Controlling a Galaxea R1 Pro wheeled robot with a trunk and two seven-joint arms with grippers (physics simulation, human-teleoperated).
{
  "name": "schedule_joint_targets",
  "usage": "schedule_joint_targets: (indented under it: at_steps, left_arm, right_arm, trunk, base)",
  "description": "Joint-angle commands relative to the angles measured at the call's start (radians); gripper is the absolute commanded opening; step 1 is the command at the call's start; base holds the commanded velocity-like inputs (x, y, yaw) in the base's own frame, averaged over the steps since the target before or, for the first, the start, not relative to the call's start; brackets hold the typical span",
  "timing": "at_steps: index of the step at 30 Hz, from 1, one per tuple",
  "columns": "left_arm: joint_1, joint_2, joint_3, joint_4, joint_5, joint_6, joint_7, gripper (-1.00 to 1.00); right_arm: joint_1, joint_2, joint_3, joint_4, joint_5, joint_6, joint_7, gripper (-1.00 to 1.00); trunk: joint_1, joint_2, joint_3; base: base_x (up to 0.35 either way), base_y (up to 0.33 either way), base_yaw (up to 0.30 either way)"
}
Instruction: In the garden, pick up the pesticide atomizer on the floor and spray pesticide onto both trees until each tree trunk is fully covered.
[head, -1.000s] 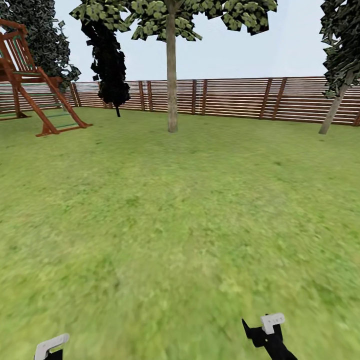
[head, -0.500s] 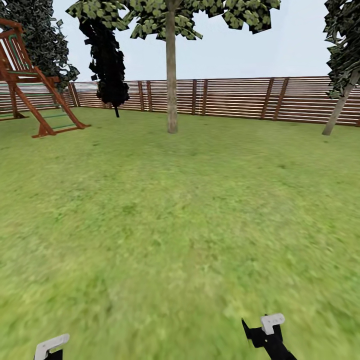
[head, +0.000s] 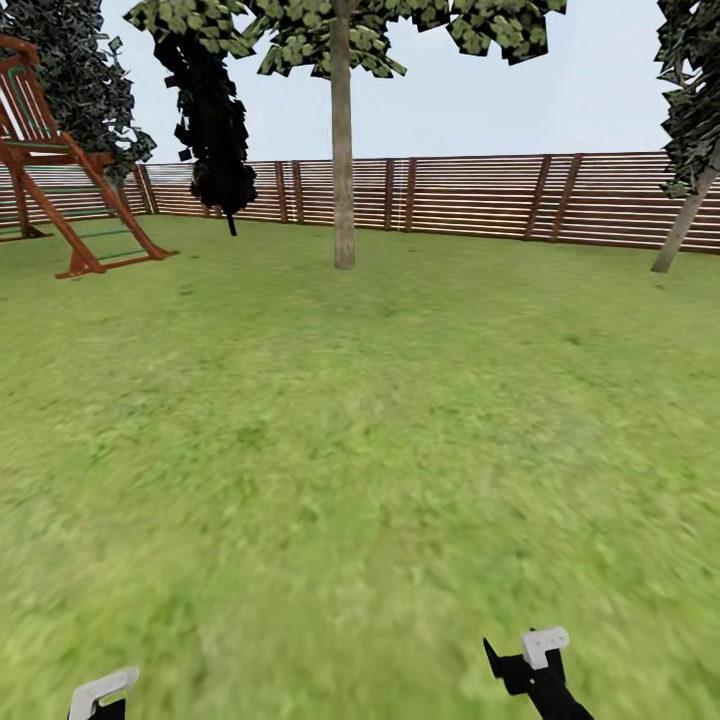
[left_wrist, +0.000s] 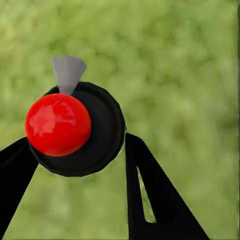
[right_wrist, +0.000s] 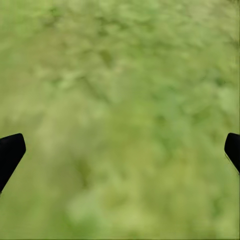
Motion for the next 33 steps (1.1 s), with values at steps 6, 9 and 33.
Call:
schedule_joint_targets:
  at_steps: [6, 9, 33]
  left_arm:
    - [-0.001, 0.0, 0.005, 0.001, -0.011, -0.004, 0.002, -1.0]
    - [-0.001, 0.0, 0.005, 0.001, -0.011, -0.004, 0.002, -1.0]
    - [-0.001, 0.0, 0.005, 0.001, -0.011, -0.004, 0.002, -1.0]
  right_arm:
    - [-0.001, 0.001, -0.009, 0.0, 0.006, -0.003, 0.005, 1.0]
    - [-0.001, 0.001, -0.009, 0.0, 0.006, -0.003, 0.005, 1.0]
    - [-0.001, 0.001, -0.009, 0.002, 0.006, -0.003, 0.005, 1.0]
  trunk:
    - [0.0, 0.0, -0.001]
    - [0.0, 0.0, -0.001]
    - [0.0, 0.0, -0.001]
  base:
    - [0.341, 0.0, 0.0]
    - [0.341, 0.0, 0.0]
    - [0.341, 0.0, 0.0]
